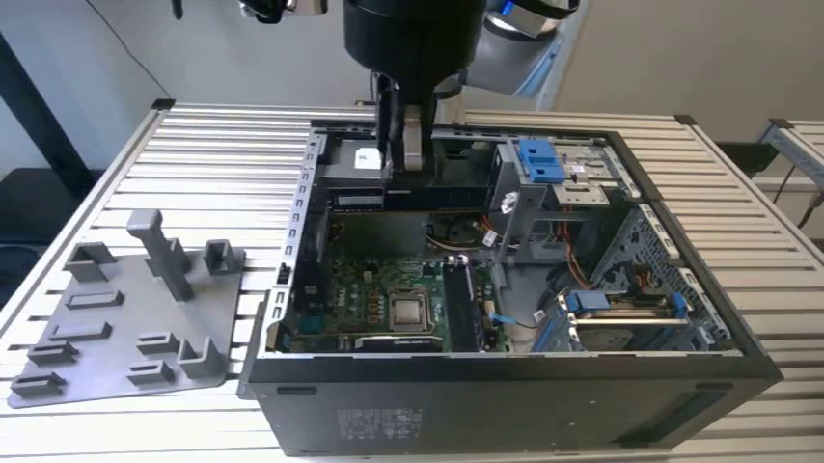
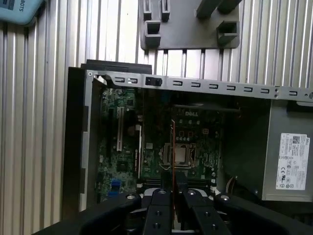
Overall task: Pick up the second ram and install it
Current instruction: 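Pick up the second ram and move it above second insertion slot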
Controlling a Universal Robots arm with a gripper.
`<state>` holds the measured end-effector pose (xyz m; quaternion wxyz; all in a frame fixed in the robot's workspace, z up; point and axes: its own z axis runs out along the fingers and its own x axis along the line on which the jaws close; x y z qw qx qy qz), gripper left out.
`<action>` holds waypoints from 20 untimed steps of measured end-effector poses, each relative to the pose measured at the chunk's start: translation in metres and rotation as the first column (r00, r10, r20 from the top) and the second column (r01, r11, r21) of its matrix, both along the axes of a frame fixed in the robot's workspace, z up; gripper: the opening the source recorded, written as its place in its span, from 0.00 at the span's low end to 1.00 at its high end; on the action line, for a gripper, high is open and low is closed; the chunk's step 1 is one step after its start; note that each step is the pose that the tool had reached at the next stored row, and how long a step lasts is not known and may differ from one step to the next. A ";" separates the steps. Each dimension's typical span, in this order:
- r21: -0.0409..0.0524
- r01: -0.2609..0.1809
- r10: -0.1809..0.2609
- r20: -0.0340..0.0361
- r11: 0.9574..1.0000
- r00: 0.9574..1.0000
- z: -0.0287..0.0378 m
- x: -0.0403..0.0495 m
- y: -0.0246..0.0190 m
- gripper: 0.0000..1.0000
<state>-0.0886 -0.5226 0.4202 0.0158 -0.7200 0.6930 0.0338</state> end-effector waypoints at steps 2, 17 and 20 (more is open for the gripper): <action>0.000 0.000 0.000 0.000 1.000 1.000 0.0000 0.0081 0.0000 0.15; 0.000 0.040 -0.040 -0.001 0.999 0.999 -0.0006 0.0517 0.0001 0.15; -0.001 0.071 -0.071 -0.001 0.997 0.997 -0.0008 0.0527 0.0001 0.15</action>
